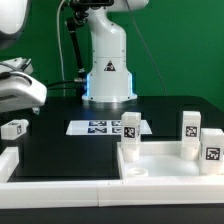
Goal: Assemble square table
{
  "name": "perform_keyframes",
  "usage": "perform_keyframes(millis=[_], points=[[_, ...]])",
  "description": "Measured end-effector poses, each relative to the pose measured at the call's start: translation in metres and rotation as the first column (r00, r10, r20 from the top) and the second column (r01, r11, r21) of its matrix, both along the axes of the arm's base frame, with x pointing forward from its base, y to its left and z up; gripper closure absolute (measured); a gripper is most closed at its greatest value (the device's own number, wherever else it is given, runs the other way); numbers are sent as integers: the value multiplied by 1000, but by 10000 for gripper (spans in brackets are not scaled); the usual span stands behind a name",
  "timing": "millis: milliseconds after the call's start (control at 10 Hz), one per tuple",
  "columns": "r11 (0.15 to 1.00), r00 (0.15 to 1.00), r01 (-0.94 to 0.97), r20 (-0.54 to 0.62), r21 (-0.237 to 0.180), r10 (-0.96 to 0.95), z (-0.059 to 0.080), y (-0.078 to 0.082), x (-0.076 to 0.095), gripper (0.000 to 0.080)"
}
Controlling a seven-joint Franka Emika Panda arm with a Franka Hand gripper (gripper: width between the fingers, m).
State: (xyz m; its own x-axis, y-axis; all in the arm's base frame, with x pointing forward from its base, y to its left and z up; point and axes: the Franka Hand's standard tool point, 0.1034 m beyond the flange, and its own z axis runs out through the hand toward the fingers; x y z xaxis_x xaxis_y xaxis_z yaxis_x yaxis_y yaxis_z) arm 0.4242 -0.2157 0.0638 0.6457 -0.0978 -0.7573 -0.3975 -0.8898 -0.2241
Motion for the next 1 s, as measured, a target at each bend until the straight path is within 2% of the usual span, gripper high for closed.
perform_keyframes(millis=[100, 400, 500, 1000], points=[[1000, 1000, 0, -3, 0, 0, -1, -1, -2, 151], [1000, 998, -31, -53, 1, 31, -26, -44, -47, 151], [1000, 999, -28, -42, -13, 27, -33, -49, -51, 151], [999, 999, -30, -46, -10, 29, -35, -47, -52, 151]])
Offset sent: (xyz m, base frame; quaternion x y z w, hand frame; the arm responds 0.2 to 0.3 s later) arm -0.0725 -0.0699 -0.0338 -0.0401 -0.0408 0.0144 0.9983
